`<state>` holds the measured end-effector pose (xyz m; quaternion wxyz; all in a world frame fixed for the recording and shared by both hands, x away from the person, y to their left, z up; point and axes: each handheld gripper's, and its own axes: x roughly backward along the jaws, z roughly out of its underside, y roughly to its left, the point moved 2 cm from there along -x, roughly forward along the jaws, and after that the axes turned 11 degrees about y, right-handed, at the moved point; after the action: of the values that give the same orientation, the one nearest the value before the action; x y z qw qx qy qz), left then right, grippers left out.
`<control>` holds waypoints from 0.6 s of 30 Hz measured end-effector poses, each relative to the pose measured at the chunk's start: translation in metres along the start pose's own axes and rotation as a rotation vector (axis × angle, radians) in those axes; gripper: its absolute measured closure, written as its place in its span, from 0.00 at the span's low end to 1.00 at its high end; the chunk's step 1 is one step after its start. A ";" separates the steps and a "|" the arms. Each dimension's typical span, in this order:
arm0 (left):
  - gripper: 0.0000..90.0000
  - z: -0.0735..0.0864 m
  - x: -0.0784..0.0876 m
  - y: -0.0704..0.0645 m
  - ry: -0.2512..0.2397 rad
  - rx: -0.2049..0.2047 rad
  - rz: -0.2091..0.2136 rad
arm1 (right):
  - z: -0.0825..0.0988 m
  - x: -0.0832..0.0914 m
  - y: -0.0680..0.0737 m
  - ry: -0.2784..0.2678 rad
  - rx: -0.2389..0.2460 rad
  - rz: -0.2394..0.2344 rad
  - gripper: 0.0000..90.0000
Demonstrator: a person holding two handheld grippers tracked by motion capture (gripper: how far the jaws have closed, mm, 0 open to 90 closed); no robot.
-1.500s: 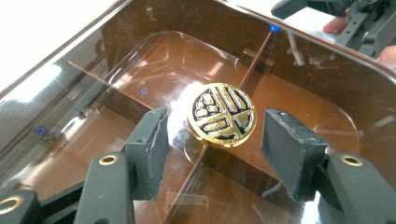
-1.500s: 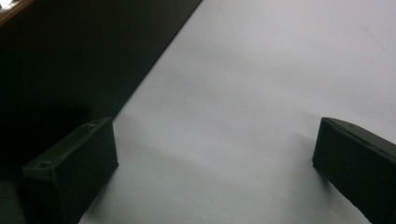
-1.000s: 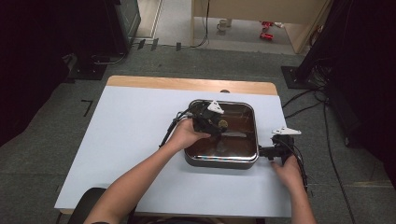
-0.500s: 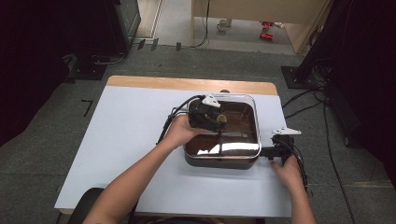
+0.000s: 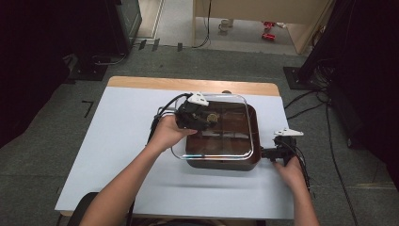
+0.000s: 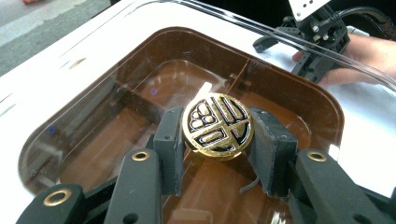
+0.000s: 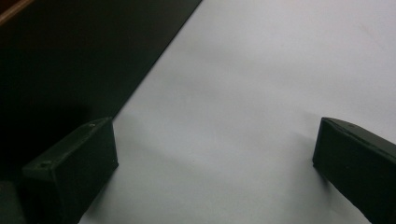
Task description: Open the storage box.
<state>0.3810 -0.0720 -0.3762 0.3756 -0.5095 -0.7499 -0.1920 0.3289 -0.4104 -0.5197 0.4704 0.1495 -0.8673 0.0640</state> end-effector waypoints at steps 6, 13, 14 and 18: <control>0.66 0.013 0.016 0.009 -0.007 0.034 -0.013 | 0.000 0.000 0.000 0.001 -0.001 0.000 0.00; 0.66 0.038 0.040 0.027 -0.017 0.101 -0.039 | 0.000 0.000 0.000 0.001 -0.002 -0.001 0.00; 0.66 0.038 0.040 0.027 -0.017 0.101 -0.039 | 0.000 0.000 0.000 0.001 -0.002 -0.001 0.00; 0.66 0.053 0.053 0.038 -0.011 0.139 -0.065 | 0.000 0.000 0.000 0.003 -0.002 -0.001 0.00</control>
<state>0.3855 0.0119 -0.3734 0.3996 -0.4586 -0.7796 -0.1489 0.3288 -0.4105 -0.5195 0.4717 0.1496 -0.8667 0.0633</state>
